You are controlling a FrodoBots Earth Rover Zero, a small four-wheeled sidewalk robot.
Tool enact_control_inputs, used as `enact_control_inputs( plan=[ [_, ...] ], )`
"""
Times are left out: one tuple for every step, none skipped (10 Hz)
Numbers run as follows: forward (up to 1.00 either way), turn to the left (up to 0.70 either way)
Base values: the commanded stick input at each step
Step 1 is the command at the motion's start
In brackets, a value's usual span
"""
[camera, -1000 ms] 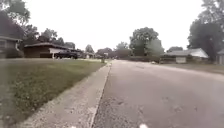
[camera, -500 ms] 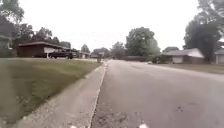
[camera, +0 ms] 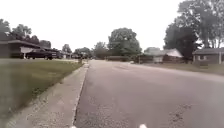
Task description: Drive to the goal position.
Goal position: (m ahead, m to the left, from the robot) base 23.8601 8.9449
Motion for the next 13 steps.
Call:
enact_control_inputs(
  plan=[
    [0.7,0.0],
    [0.7,0.0],
    [0.7,0.0],
    [0.7,0.0],
    [0.7,0.0],
    [0.7,0.0],
    [0.7,0.0],
    [0.7,0.0],
    [0.7,0.0],
    [0.7,0.0],
    [0.7,0.0],
    [0.7,0.0],
    [0.7,0.0]
  ],
)
